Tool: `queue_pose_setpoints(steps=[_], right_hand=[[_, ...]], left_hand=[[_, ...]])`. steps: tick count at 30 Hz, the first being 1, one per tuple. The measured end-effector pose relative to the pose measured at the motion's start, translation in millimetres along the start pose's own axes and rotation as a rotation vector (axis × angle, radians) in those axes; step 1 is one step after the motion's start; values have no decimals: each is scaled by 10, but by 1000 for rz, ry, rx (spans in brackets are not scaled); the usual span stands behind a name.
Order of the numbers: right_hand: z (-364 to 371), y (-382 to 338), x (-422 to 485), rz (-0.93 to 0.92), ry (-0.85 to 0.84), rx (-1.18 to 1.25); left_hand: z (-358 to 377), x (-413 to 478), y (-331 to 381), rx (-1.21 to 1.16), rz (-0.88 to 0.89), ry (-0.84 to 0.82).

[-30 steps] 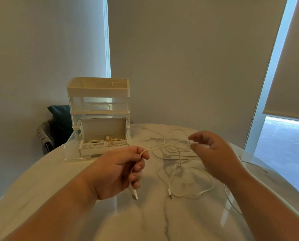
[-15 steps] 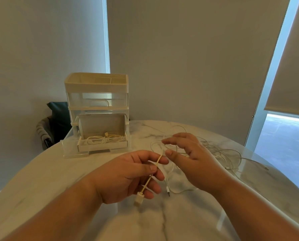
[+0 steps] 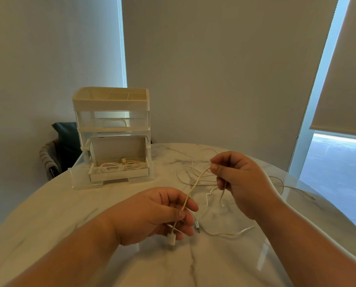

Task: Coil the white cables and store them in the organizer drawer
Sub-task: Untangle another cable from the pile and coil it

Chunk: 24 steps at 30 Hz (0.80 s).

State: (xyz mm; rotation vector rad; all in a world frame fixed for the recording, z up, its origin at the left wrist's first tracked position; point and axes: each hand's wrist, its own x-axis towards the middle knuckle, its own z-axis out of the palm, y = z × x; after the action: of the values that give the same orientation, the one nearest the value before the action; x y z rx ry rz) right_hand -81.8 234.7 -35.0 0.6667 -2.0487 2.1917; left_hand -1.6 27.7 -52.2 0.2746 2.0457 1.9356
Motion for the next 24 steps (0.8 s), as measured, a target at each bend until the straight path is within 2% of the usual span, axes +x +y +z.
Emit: queue_pose_setpoints(steps=[8, 12, 17, 24], right_hand=[[-8, -36, 11, 37, -36, 219], [0, -29, -5, -2, -40, 122], [13, 7, -14, -56, -15, -92], [19, 3, -26, -81, 39, -132]], left_hand=[[-4, -25, 25, -81, -27, -57], [30, -7, 3, -115, 29, -83], [46, 2, -7, -297, 79, -152], [59, -11, -9, -336, 44, -232]])
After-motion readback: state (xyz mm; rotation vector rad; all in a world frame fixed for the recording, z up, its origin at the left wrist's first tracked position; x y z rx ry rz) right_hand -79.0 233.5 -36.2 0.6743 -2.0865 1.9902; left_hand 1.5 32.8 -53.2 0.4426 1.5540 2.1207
